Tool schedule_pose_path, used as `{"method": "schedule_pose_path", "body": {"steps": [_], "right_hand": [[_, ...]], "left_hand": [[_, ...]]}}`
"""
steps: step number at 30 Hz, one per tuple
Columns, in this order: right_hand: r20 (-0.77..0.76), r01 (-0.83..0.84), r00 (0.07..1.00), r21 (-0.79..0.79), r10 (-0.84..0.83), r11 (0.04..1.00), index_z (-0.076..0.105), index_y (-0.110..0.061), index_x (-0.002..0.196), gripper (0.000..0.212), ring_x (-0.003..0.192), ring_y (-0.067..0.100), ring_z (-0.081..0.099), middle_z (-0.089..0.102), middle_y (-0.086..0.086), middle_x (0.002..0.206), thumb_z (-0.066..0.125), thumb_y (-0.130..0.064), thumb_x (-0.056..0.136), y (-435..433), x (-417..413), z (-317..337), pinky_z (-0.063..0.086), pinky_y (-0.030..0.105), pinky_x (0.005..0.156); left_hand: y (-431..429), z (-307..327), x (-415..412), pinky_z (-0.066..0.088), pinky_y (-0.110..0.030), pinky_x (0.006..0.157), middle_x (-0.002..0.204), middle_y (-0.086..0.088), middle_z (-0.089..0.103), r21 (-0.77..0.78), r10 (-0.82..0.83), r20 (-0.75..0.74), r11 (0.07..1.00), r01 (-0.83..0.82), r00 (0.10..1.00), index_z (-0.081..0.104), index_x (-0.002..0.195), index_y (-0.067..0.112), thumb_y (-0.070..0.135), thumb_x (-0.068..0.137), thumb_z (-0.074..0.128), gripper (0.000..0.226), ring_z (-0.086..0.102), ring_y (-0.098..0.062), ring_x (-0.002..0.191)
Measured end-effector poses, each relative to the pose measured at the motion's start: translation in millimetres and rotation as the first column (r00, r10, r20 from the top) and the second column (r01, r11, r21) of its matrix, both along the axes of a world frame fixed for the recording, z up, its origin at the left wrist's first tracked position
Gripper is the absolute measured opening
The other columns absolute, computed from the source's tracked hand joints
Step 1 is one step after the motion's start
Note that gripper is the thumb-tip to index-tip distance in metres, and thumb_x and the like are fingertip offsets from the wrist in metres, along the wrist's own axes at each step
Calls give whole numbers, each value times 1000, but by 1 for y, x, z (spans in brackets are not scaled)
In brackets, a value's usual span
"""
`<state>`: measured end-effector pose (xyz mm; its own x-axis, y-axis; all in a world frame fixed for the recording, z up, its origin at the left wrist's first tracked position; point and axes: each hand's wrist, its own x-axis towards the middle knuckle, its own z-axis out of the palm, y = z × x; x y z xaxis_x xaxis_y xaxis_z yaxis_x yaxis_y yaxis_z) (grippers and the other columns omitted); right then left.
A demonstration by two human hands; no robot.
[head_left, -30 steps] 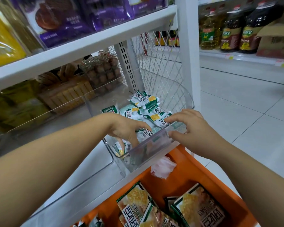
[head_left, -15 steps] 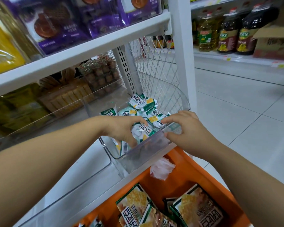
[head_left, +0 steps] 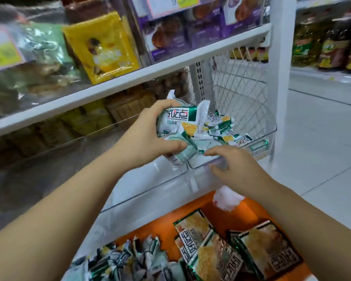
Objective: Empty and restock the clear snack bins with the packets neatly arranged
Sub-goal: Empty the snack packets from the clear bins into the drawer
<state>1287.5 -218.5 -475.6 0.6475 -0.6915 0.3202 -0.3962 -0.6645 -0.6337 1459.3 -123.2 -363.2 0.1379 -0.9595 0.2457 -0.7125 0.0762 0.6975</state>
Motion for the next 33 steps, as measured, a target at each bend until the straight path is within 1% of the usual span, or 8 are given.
{"method": "schedule_pose_path", "body": {"steps": [6,11,13,16,20,23,27,33], "right_hand": [[-263,-27,965,-165,-17,986,50,-34,133,49,137,22,26,41,0,143,62,-36,86,49,35,-16,18,46,113],[-171,49,981,-227,-90,973,52,-19,134,65,137,40,26,38,24,139,57,-35,71,75,49,-37,23,56,108],[-172,59,979,-256,-106,965,49,-18,134,63,139,40,21,34,24,142,61,-32,74,78,50,-46,20,57,110],[-129,82,984,-277,-121,957,44,-21,135,60,141,38,15,29,23,146,67,-26,79,79,53,-54,14,56,113],[-55,115,989,-306,-138,945,40,-21,129,59,138,38,20,32,25,143,58,-30,73,82,59,-63,17,60,111],[-16,160,985,-281,-171,946,44,-16,128,58,139,36,18,31,24,144,57,-28,74,85,64,-66,12,59,113],[-5,187,980,-287,-197,939,44,-15,127,56,141,37,16,30,23,146,56,-27,73,85,68,-68,11,61,113],[-51,145,985,-254,-163,956,49,-17,128,57,140,34,17,32,21,146,60,-29,74,84,62,-59,15,60,113]], "left_hand": [[112,-43,12,56,-22,70,117,-3,57,111,116,-60,988,-108,991,47,116,40,7,68,83,68,66,-6,90],[195,-111,44,36,-1,82,118,10,47,322,179,56,928,-187,982,40,110,63,34,66,82,68,50,6,107],[218,-148,67,38,-13,92,118,6,41,482,185,141,845,-230,973,35,113,64,38,65,77,68,46,-7,111],[239,-203,94,41,-29,87,111,-1,34,620,215,236,718,-317,948,36,130,46,28,72,74,72,40,-21,111],[249,-251,115,48,-31,87,120,-10,31,551,463,287,636,-540,839,34,144,27,12,81,71,74,54,-26,93],[243,-273,124,44,-44,102,148,-21,14,522,548,325,576,-630,771,23,150,31,18,85,70,80,44,-43,123],[229,-273,118,37,-52,107,154,-17,7,582,449,460,500,-642,766,25,148,35,33,89,64,71,18,-45,139],[195,-215,79,46,-32,92,147,4,40,702,65,439,598,-387,896,34,144,37,44,94,53,54,52,-18,122]]}}
